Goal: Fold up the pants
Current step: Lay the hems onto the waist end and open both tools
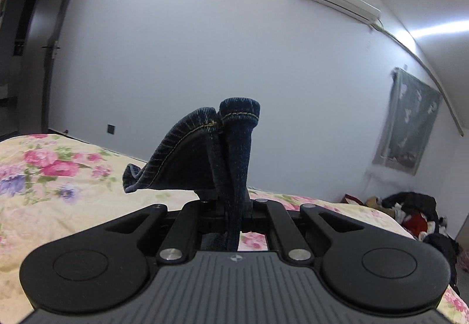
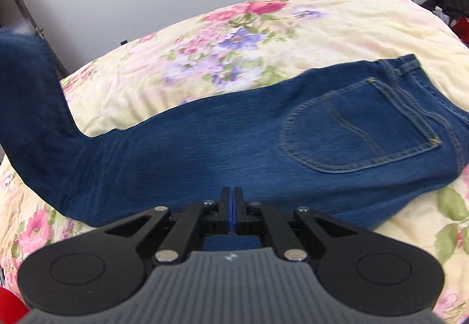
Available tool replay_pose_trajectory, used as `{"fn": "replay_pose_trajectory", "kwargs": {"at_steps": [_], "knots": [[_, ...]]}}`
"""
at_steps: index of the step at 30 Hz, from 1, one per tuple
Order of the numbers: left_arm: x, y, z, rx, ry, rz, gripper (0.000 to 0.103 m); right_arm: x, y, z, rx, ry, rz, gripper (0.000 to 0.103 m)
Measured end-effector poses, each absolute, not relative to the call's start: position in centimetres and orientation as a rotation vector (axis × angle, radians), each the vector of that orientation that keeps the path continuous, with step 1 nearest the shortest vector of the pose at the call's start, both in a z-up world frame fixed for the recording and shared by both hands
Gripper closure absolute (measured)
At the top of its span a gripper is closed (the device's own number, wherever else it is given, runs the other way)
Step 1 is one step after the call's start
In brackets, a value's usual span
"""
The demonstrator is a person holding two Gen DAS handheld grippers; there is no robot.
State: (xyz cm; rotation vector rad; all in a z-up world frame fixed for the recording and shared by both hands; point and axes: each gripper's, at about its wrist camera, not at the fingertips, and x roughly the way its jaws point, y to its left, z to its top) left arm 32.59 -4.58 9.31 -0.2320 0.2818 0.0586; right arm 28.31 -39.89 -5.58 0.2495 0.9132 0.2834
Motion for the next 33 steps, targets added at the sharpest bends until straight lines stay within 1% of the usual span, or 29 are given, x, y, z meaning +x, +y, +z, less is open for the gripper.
{"fn": "replay_pose_trajectory", "kwargs": {"at_steps": [2, 5, 10, 13, 17, 19, 20, 22, 25, 27, 29, 30, 31, 32, 33], "knots": [[34.2, -8.6, 8.6, -0.199, 0.316, 0.015, 0.098, 28.1, -42.5, -6.0, 0.278, 0.903, 0.271, 0.103], [36.6, -14.8, 5.7, -0.153, 0.389, -0.05, 0.098, 27.7, -46.1, -7.1, 0.328, 0.898, 0.241, 0.103], [37.5, -23.0, -2.9, -0.043, 0.576, -0.144, 0.098, 26.7, -51.1, -9.7, 0.409, 0.94, 0.21, 0.103], [35.5, -26.2, -7.4, 0.07, 0.676, -0.201, 0.097, 26.0, -52.5, -10.6, 0.414, 0.969, 0.206, 0.103], [34.4, -27.3, -10.2, 0.134, 0.773, -0.263, 0.094, 26.0, -53.2, -11.1, 0.416, 0.969, 0.218, 0.103], [34.3, -27.6, -10.5, 0.123, 0.829, -0.324, 0.076, 26.1, -52.9, -11.2, 0.401, 0.964, 0.224, 0.103], [34.2, -27.7, -10.3, 0.122, 0.843, -0.354, 0.072, 26.1, -52.7, -11.1, 0.394, 0.962, 0.225, 0.103], [33.8, -27.7, -9.8, 0.121, 0.839, -0.428, 0.05, 26.2, -52.4, -11.1, 0.396, 0.96, 0.228, 0.103], [33.3, -27.9, -9.5, 0.062, 0.868, -0.543, 0.042, 26.0, -52.0, -10.5, 0.406, 0.949, 0.23, 0.103], [33.1, -27.3, -8.9, 0.006, 0.877, -0.596, 0.042, 25.9, -51.9, -10.0, 0.421, 0.937, 0.236, 0.103], [33.3, -26.0, -8.5, -0.078, 0.891, -0.678, 0.042, 25.7, -51.7, -9.4, 0.46, 0.926, 0.245, 0.098], [33.3, -25.3, -8.2, -0.102, 0.891, -0.706, 0.042, 25.7, -51.6, -9.1, 0.48, 0.924, 0.246, 0.088], [33.2, -24.6, -7.7, -0.107, 0.882, -0.703, 0.042, 25.6, -51.4, -8.9, 0.502, 0.921, 0.247, 0.074], [33.0, -23.8, -7.3, -0.096, 0.869, -0.68, 0.042, 25.7, -51.2, -8.8, 0.528, 0.919, 0.25, 0.07], [33.0, -23.0, -7.0, -0.077, 0.858, -0.643, 0.042, 25.9, -50.9, -8.8, 0.562, 0.922, 0.256, 0.068]]}}
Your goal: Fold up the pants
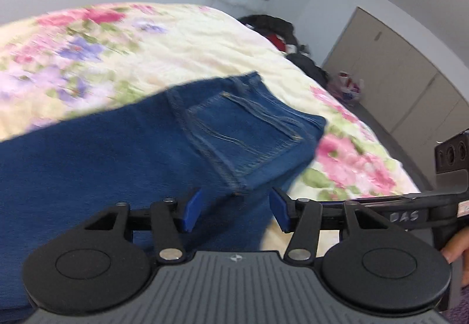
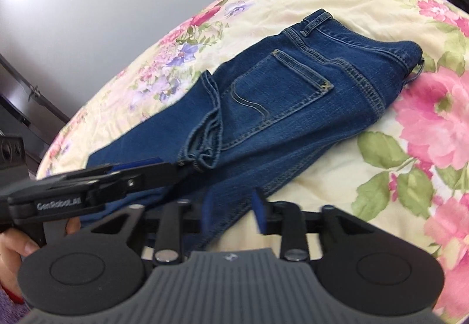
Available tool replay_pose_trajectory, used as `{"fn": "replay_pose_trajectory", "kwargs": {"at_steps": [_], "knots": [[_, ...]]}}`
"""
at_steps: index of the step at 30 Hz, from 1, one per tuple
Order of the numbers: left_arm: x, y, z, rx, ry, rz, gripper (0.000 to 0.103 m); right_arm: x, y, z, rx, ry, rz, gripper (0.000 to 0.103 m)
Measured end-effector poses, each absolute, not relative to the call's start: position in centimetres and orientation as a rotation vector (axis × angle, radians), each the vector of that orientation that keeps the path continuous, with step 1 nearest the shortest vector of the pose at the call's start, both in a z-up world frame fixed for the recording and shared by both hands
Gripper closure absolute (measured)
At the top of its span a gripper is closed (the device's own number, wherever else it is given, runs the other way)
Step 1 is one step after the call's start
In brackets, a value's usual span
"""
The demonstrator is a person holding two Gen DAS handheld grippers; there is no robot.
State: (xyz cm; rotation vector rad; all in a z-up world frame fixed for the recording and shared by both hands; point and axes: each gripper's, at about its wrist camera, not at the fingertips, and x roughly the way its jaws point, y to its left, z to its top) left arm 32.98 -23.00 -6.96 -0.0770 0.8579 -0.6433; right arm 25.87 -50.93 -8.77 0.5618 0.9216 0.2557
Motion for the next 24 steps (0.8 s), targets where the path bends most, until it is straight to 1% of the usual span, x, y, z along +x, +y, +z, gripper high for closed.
{"fn": "replay_pose_trajectory", "kwargs": {"at_steps": [2, 3, 5, 7, 8, 12, 13, 14, 15, 16, 17, 19, 24], "knots": [[33.0, -20.9, -6.5, -0.042, 0.836, -0.557, 0.042, 26.3, -50.4, -8.8, 0.617, 0.926, 0.26, 0.065], [33.1, -19.9, -6.3, -0.031, 0.827, -0.526, 0.042, 26.7, -50.1, -8.9, 0.655, 0.922, 0.26, 0.062], [33.4, -17.2, -6.3, -0.014, 0.812, -0.444, 0.042, 27.4, -49.6, -9.3, 0.735, 0.915, 0.26, 0.06], [33.7, -14.4, -6.6, -0.019, 0.814, -0.378, 0.042, 28.3, -49.0, -9.9, 0.821, 0.913, 0.239, 0.053], [33.8, -13.3, -6.8, -0.029, 0.815, -0.355, 0.042, 28.7, -48.8, -10.3, 0.861, 0.916, 0.223, 0.051], [34.0, -8.0, -7.9, -0.069, 0.833, -0.264, 0.042, 30.2, -47.7, -12.1, 0.981, 0.954, 0.158, 0.052], [33.9, -7.0, -8.2, -0.076, 0.839, -0.251, 0.042, 30.4, -47.4, -12.2, 0.99, 0.952, 0.148, 0.054], [33.9, -6.1, -8.5, -0.082, 0.844, -0.24, 0.042, 30.6, -47.0, -12.2, 0.988, 0.951, 0.137, 0.055], [33.8, -5.2, -8.8, -0.087, 0.848, -0.231, 0.042, 30.9, -46.6, -12.0, 0.971, 0.956, 0.118, 0.059], [33.8, -4.4, -9.0, -0.091, 0.849, -0.222, 0.042, 31.2, -46.2, -11.8, 0.94, 0.966, 0.098, 0.073], [33.6, -3.6, -9.3, -0.097, 0.851, -0.213, 0.042, 31.4, -45.7, -11.4, 0.904, 0.971, 0.075, 0.081], [33.2, -2.2, -9.6, -0.111, 0.843, -0.195, 0.042, 31.7, -44.9, -10.4, 0.832, 0.977, 0.051, 0.089], [32.5, 0.9, -9.4, -0.162, 0.807, -0.153, 0.042, 33.4, -41.2, -5.4, 0.539, 0.965, 0.072, 0.094]]}}
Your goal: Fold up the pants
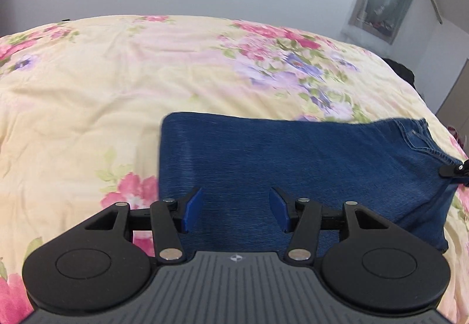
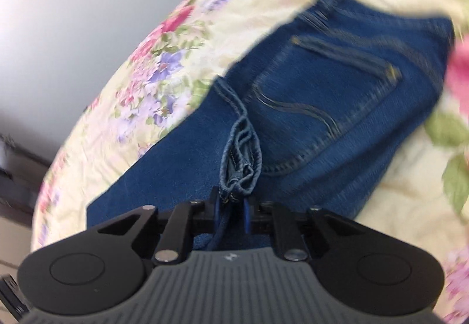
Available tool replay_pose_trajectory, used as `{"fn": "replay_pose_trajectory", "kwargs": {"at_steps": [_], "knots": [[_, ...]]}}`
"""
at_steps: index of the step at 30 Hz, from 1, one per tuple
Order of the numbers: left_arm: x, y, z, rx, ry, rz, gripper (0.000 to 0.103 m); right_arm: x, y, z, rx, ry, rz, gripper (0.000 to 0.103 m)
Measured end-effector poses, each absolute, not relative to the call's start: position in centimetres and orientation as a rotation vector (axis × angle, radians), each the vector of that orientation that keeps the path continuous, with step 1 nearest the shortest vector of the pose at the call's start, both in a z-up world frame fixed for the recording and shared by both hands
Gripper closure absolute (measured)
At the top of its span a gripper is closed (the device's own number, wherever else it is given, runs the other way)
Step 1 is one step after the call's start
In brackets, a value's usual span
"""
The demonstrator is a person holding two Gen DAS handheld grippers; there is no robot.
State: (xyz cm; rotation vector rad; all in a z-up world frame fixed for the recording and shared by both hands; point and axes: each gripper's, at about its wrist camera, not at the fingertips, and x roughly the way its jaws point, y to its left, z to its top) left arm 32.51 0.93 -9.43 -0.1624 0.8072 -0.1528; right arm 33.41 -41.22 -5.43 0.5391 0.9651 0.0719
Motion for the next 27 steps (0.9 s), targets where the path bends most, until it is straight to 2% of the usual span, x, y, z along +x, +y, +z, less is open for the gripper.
{"fn": "replay_pose_trajectory", "kwargs": {"at_steps": [4, 10, 14, 18, 23, 25, 27], "knots": [[32.4, 2.8, -8.6, -0.213, 0.781, -0.105, 0.042, 35.6, -38.6, 1.2, 0.352, 0.883, 0.128, 0.099], [32.3, 3.6, -7.4, -0.243, 0.735, -0.088, 0.042, 36.4, -38.0, 12.7, 0.164, 0.651, 0.158, 0.102], [32.7, 2.1, -7.5, -0.236, 0.725, -0.132, 0.042, 35.4, -42.6, 15.3, 0.093, 0.551, 0.072, 0.102], [33.4, -0.6, -8.7, -0.199, 0.75, -0.176, 0.043, 36.0, -50.2, 9.4, 0.129, 0.648, -0.078, 0.102], [34.0, -4.0, -10.0, -0.135, 0.796, -0.218, 0.046, 37.5, -57.6, -5.6, 0.267, 0.929, -0.248, 0.103], [34.1, -5.0, -10.3, -0.098, 0.806, -0.23, 0.046, 37.2, -58.8, -8.7, 0.307, 0.951, -0.255, 0.102], [34.5, -5.7, -10.7, -0.066, 0.819, -0.227, 0.046, 37.1, -59.3, -9.5, 0.313, 0.952, -0.235, 0.102]]}}
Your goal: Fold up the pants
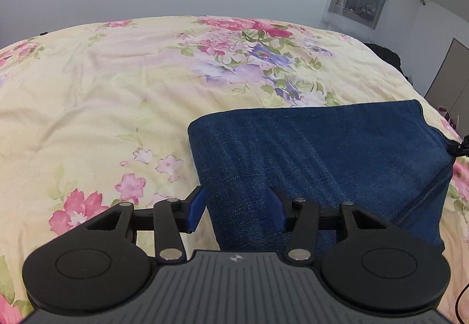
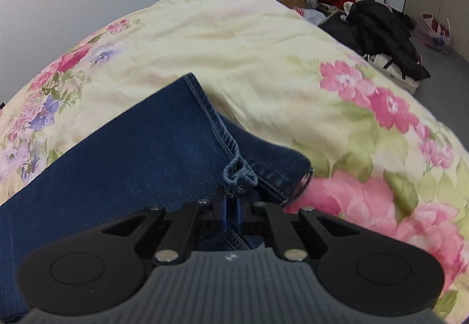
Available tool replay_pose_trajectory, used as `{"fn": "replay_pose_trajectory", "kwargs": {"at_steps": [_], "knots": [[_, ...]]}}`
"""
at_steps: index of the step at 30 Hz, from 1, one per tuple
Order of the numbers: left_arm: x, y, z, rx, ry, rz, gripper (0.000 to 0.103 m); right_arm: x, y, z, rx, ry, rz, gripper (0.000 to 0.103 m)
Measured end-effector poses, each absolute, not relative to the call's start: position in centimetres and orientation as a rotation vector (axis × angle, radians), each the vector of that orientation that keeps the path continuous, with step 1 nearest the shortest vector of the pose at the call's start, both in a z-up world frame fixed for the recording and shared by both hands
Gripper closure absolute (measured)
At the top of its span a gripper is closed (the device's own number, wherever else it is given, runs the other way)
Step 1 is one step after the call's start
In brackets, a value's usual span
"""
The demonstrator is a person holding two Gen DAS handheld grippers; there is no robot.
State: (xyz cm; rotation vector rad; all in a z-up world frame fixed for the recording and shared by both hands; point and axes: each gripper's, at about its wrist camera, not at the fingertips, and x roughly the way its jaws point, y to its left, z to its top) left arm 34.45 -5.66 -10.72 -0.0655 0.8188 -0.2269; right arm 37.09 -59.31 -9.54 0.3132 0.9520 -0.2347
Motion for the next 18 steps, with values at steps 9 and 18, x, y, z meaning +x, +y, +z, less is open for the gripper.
{"fn": "replay_pose_trajectory", "kwargs": {"at_steps": [9, 18], "knots": [[35.7, -6.6, -12.4, -0.1, 0.861, -0.181, 0.047, 36.8, -55.8, -0.2, 0.162, 0.713, -0.019, 0.103], [35.3, -7.8, -12.8, -0.079, 0.866, -0.182, 0.046, 37.0, -60.9, -10.4, 0.265, 0.861, -0.176, 0.103]]}}
